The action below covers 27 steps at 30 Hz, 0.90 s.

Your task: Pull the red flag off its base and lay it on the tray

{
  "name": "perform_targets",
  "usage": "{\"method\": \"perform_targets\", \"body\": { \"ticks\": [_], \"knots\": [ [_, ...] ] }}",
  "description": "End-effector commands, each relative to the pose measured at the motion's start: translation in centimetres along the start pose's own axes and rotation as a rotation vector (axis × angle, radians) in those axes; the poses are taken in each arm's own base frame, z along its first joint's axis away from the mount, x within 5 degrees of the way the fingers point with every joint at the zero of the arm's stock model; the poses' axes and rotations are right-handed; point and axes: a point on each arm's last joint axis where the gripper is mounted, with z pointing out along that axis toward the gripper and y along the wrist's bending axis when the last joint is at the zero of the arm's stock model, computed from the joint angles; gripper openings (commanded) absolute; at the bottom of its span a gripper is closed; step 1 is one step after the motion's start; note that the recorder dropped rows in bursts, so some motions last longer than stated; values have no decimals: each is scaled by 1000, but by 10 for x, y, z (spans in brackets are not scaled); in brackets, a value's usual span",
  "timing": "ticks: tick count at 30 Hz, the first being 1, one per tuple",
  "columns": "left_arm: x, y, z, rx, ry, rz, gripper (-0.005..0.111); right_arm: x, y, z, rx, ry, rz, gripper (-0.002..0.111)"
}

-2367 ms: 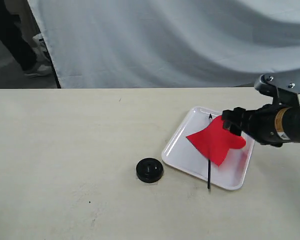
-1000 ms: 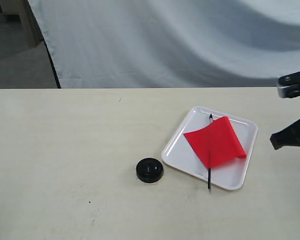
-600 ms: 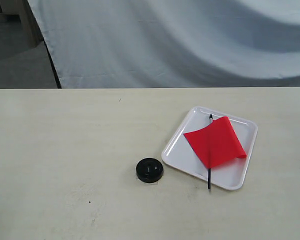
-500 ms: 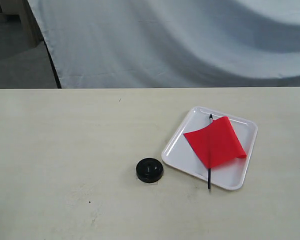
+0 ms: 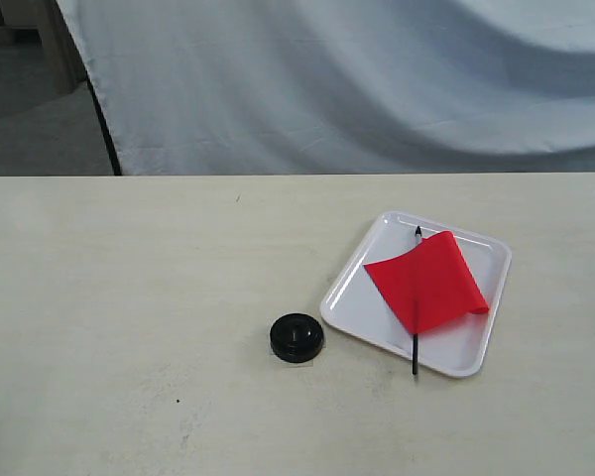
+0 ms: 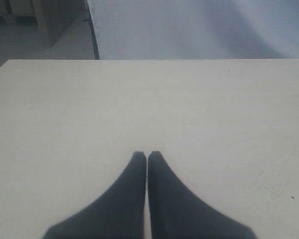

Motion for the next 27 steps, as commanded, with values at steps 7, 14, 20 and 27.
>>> {"method": "perform_targets", "body": {
  "ticks": [7,14,20,27],
  "knots": [
    [0,0,0,7,-3,-7,1,-6,1,-21,-24,-112,11,-1],
    [0,0,0,7,-3,-7,1,12,-2,-18,-6,-16,68,-1],
    [0,0,0,7,-3,-7,1,69,-7,-15,-13,41,68,-1],
    [0,0,0,7,-3,-7,1,109,-15,-20,45,299,19,-1]
  ]
}}
